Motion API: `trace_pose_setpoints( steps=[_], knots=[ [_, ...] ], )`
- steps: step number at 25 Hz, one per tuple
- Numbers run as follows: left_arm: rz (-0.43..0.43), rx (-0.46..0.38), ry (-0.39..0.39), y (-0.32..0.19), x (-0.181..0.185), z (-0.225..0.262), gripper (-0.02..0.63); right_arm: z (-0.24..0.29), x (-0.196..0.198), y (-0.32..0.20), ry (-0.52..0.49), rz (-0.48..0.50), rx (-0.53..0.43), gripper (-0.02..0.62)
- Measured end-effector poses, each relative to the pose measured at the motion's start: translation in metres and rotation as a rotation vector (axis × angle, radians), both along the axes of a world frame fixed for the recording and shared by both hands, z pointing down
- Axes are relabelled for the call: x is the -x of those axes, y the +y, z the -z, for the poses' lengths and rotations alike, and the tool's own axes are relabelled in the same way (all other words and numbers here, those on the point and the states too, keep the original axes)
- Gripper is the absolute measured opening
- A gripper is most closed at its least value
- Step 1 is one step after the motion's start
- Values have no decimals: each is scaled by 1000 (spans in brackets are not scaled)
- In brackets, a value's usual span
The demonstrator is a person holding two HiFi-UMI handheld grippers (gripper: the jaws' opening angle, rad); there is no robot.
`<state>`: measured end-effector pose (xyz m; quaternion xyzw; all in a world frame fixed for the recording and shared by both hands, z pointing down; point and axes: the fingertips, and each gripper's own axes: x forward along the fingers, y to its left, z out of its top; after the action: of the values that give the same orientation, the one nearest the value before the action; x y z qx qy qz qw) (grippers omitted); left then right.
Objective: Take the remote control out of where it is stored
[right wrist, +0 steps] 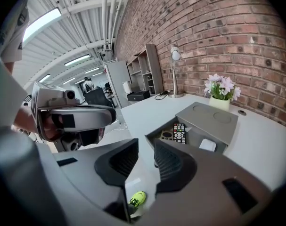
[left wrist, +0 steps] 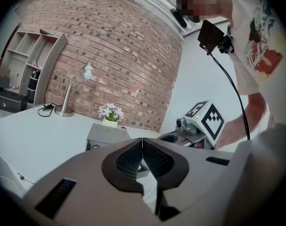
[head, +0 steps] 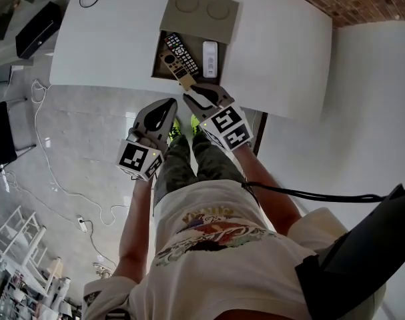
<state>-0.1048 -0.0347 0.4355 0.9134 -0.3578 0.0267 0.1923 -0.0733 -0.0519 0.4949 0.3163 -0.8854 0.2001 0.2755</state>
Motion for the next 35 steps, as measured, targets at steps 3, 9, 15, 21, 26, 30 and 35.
trace_pose_setpoints(
  steps=[3,9,15,21,26,30,35],
  knots=[
    [3,7,0,-3,1,-8,6,-10,-2,-5,14,-8,8,84],
    [14,20,14,-7,4,-21,6,-26,0,-12,44,-6,22,127],
    [15,28,9,-11,8,-33,6,-36,3,-19,68,-16,24,143],
    [15,44,8,-14,13,-48,6,-54,-1,-25,88,-38,43,175],
    [9,54,9,-18,17,-58,6,-64,1,-28,98,-44,73,218],
    [9,67,19,-21,19,-70,6,-78,1,-33,115,-54,84,221],
    [5,81,26,-23,24,-78,6,-88,3,-37,137,-57,113,258]
  ],
)
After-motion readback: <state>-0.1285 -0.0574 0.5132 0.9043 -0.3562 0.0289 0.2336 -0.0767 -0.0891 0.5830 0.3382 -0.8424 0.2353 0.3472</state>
